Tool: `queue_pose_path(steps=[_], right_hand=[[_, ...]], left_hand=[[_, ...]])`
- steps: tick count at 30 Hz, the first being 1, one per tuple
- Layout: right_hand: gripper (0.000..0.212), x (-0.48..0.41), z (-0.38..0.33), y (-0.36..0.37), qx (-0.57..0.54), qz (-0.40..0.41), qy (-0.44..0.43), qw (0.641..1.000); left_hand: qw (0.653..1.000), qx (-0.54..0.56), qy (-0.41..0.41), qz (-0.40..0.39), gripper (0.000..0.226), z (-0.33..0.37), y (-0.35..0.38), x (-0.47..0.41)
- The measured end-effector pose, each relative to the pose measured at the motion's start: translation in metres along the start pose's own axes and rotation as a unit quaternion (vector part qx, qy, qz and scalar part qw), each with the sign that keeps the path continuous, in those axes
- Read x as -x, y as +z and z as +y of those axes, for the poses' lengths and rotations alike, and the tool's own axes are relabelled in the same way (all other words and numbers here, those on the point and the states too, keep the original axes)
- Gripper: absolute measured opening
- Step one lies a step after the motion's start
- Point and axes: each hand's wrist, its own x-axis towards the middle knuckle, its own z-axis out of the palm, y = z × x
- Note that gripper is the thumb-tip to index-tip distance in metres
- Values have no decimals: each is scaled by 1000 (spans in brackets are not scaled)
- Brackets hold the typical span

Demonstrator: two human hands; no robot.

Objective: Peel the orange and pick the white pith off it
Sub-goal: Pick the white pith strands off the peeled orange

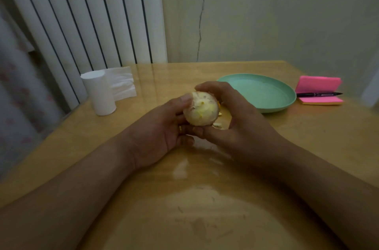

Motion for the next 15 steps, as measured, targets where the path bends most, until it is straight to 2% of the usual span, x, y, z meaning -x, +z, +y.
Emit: queue_pose_path(steps=[5, 8, 10, 12, 13, 15], right_hand=[[70, 0, 3, -1, 12, -9, -14, 1000], [78, -2, 5, -3, 9, -22, 35, 999], [63, -3, 7, -3, -5, -18, 95, 995], [22, -6, 8, -3, -7, 23, 133, 991], [12, -6, 9, -4, 6, 29, 145, 989], [14, -6, 11, -2, 35, 15, 149, 988]], left_hand=[[999, 27, 11, -15, 48, -5, -6, -4], [998, 49, 32, -7, 52, -6, -8, -6], [995, 90, 39, 9, 57, -6, -10, -8], [990, 128, 43, 27, 56, -7, -11, -10], [989, 136, 44, 38, 56, -7, -12, -11], [989, 132, 40, 62, 61, -8, -13, -14]])
